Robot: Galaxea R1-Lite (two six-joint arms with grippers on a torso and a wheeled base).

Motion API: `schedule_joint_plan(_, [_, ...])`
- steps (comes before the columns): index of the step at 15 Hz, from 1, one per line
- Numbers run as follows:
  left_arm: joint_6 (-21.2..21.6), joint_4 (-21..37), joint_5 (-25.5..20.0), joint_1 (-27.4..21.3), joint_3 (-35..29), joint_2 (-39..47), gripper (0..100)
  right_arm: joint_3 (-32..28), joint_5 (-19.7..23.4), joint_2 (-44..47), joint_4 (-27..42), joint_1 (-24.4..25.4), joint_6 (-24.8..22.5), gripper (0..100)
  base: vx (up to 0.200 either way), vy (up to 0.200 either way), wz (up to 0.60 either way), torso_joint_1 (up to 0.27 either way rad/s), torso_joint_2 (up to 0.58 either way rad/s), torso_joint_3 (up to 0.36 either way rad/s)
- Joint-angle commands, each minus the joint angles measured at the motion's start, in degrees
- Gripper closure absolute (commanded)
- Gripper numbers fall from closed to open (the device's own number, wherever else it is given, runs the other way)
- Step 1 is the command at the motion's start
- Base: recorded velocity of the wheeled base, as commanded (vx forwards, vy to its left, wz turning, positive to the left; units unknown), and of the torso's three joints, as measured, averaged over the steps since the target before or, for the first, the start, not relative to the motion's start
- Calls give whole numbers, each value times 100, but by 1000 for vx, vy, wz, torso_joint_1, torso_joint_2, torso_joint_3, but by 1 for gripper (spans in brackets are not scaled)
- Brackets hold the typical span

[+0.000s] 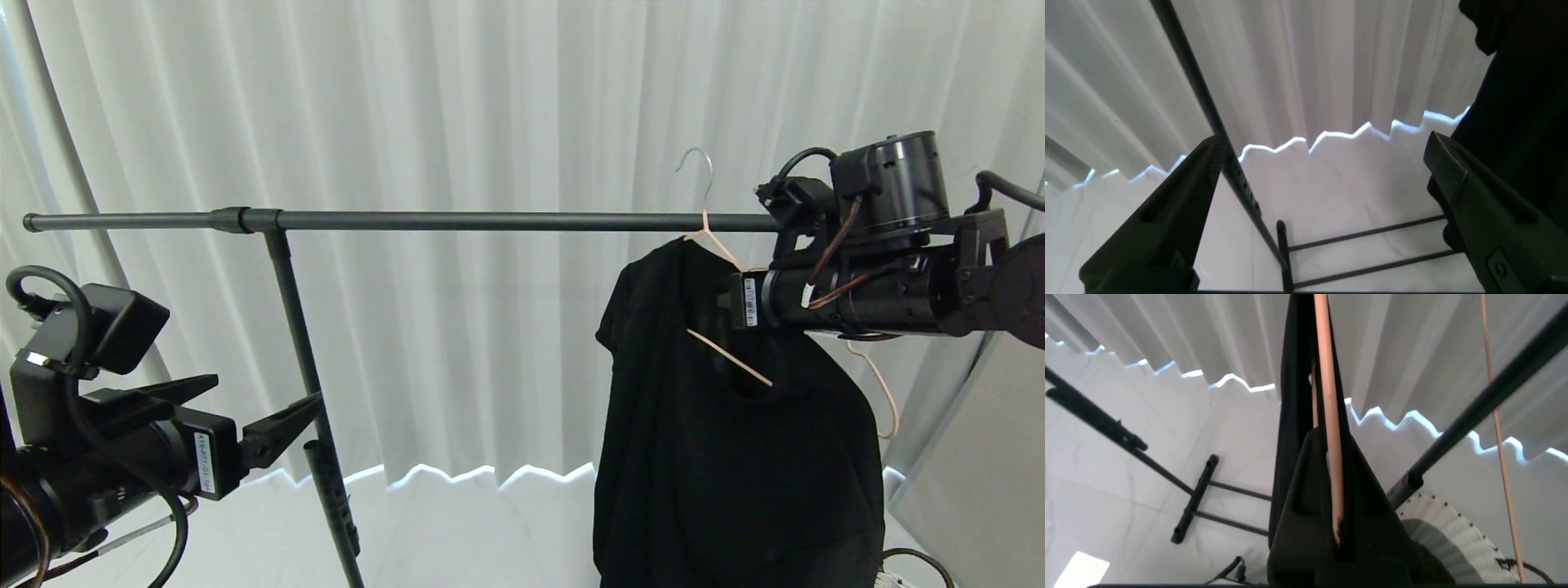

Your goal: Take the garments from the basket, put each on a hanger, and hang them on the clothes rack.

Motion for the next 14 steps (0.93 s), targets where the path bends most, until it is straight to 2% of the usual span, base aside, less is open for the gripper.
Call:
schedule_joint_plan(1, [-10, -1, 2, -9, 3, -10, 0, 10, 3, 93, -7, 7, 1, 100, 200, 0, 0, -2, 12, -2])
schedule_joint_plan(14, [-10, -36, 2, -36, 179, -71, 0, 62, -15, 822, -201, -2, 10, 100, 0, 0, 0, 0, 0, 0])
